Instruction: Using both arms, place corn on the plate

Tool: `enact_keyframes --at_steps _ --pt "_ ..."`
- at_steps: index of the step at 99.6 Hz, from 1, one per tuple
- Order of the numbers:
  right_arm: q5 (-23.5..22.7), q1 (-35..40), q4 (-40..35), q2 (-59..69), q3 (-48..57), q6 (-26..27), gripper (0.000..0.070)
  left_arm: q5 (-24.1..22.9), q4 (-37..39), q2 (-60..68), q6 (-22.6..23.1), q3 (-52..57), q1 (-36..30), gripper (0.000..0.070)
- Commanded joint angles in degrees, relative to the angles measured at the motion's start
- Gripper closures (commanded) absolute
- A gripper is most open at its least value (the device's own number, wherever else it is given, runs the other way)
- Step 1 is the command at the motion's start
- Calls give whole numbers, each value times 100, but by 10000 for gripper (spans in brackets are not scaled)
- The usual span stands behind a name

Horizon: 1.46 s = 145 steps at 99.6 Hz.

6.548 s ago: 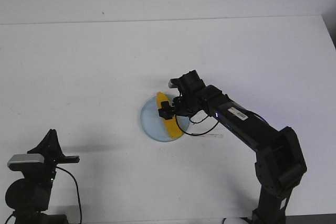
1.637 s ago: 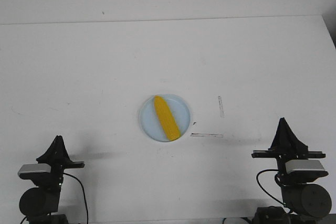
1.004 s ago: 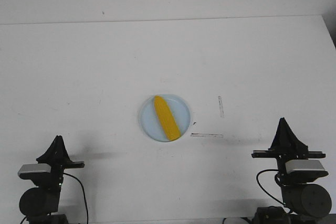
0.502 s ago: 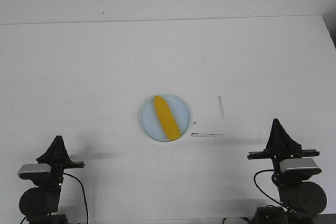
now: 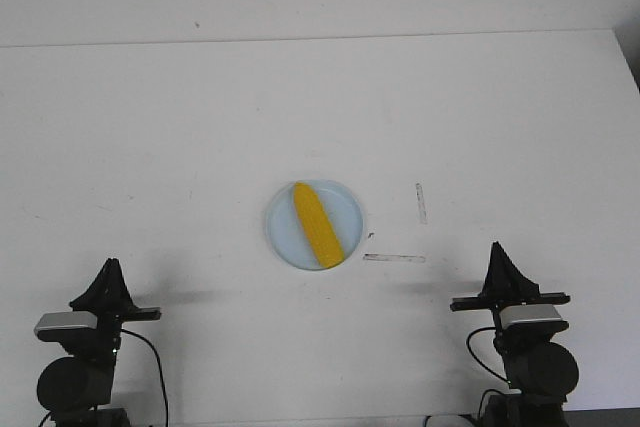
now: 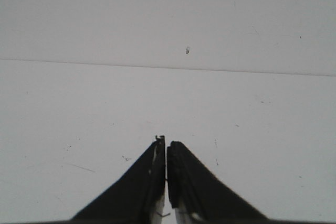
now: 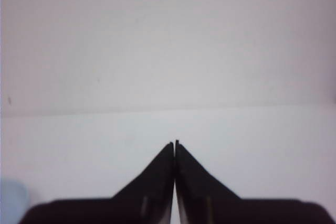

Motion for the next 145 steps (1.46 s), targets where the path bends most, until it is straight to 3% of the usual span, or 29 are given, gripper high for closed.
enact_keyframes --at_steps 1,145 --pt "11 52 125 -28 -7 -37 700 -13 94 -11 -52 -118 -11 699" --pt "-4 83 57 -28 -7 -33 700 -13 101 -11 -52 -118 -11 699"
